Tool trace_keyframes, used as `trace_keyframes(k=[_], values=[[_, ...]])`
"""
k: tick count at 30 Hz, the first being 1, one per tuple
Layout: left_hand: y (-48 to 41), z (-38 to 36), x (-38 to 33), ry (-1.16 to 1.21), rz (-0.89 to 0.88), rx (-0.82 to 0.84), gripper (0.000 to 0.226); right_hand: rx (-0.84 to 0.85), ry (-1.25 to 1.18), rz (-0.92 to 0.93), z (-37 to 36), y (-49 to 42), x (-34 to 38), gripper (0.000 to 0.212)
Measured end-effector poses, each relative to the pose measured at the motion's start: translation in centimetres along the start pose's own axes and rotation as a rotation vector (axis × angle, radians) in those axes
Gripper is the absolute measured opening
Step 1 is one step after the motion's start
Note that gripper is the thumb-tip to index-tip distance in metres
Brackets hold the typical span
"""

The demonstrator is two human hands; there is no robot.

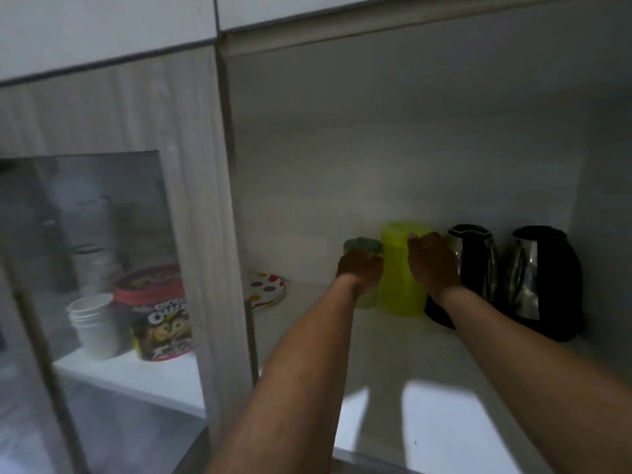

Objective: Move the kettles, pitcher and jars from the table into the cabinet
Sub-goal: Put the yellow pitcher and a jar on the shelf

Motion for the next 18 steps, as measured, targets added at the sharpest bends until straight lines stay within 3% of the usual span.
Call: trace_keyframes(k=[3, 6, 12, 18], values=[[6.5, 3.0, -1.9, 0.051, -0.095, -0.037, 0.046, 0.017, 0.034, -0.047, 1.1, 4.1, 2.4, 0.023], [11.8, 6.5, 0.2, 0.181, -0.07, -0.128, 0.017, 0.044, -0.058, -0.059, 0.8, 9.6, 5.1, 0.015], [24.1, 15.1, 4.8, 0.273, -0.02, -0.138, 0.02, 0.187, -0.137, -0.028, -5.2, 22.0, 13.0, 0.019], [36.9, 29.7, 13.8, 0.202, 0.147, -0.357, 0.017, 0.405, -0.225, 0.1, -14.2, 33.5, 25.2, 0.021]])
Point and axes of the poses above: each hand's wrist, its own y-axis away from the middle knuckle, its own z-axis out of the back of the hand, x = y × z, the point moved 9 cm from there along -y, towards the middle knuckle, and after that the axes turned 4 degrees about x, right-handed, at the moved point
